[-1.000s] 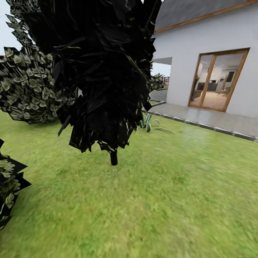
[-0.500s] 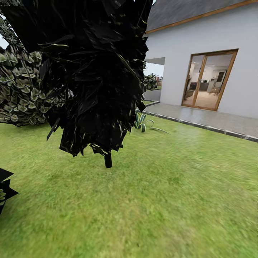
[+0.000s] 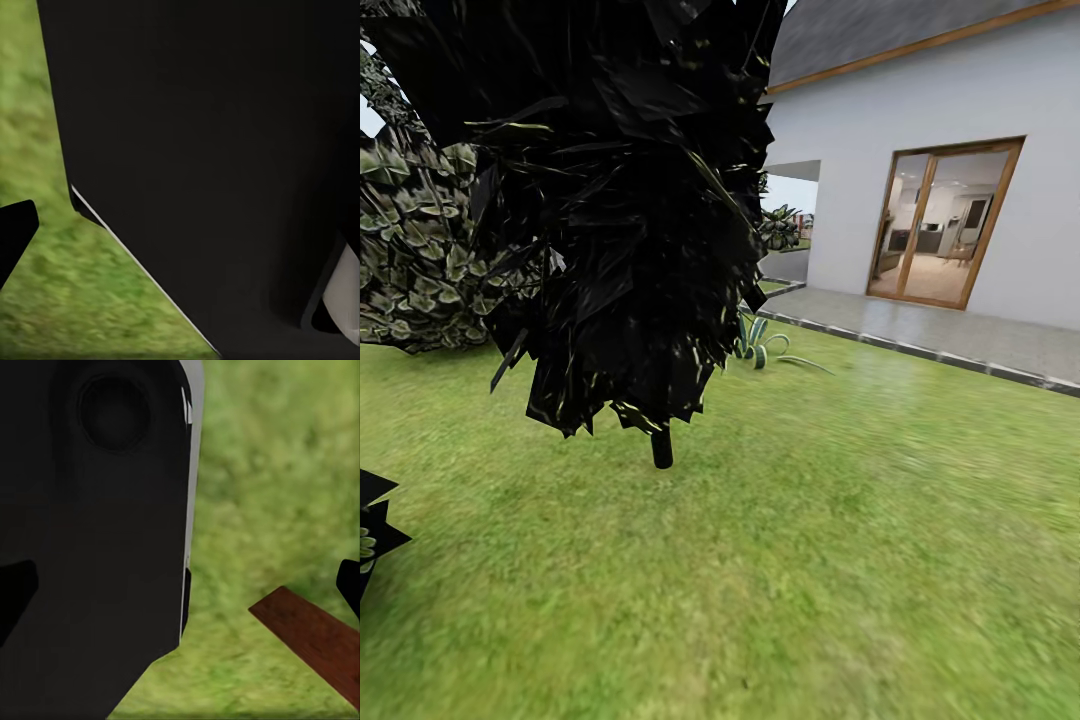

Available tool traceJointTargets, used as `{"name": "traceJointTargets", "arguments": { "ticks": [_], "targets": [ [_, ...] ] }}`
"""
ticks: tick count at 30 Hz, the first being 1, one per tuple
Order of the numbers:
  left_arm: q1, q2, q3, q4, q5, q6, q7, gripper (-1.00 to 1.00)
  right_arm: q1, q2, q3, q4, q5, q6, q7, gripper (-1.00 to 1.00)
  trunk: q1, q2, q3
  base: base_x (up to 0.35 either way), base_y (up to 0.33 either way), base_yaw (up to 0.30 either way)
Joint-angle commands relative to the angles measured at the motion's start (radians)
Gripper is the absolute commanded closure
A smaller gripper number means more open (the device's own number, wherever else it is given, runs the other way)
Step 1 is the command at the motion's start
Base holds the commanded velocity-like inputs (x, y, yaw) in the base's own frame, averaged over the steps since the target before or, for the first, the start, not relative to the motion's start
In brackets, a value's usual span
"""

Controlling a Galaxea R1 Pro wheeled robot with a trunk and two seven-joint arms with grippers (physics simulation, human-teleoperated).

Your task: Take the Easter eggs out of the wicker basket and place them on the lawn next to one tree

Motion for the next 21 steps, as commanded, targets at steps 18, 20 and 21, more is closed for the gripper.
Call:
{"name": "traceJointTargets", "arguments": {
  "ticks": [18, 20, 21],
  "targets": [
    [0.001, 0.001, 0.0, -0.002, 0.001, 0.0, 0.0, -1.0, -0.001, 0.0, 0.005, 0.002, 0.001, 0.0, 0.0, -1.0, 0.0, 0.0, -0.001, 0.0, 0.0, 0.0],
    [0.001, 0.001, 0.0, -0.002, 0.001, 0.0, 0.001, -1.0, -0.001, 0.0, 0.005, 0.002, 0.001, 0.0, 0.0, -1.0, 0.0, 0.0, -0.001, 0.0, 0.0, 0.0],
    [0.001, 0.001, 0.0, -0.002, 0.001, 0.0, 0.0, -1.0, -0.001, 0.0, 0.005, 0.002, 0.001, 0.0, 0.0, -1.0, 0.0, 0.0, -0.001, 0.0, 0.0, 0.0]
  ]
}}
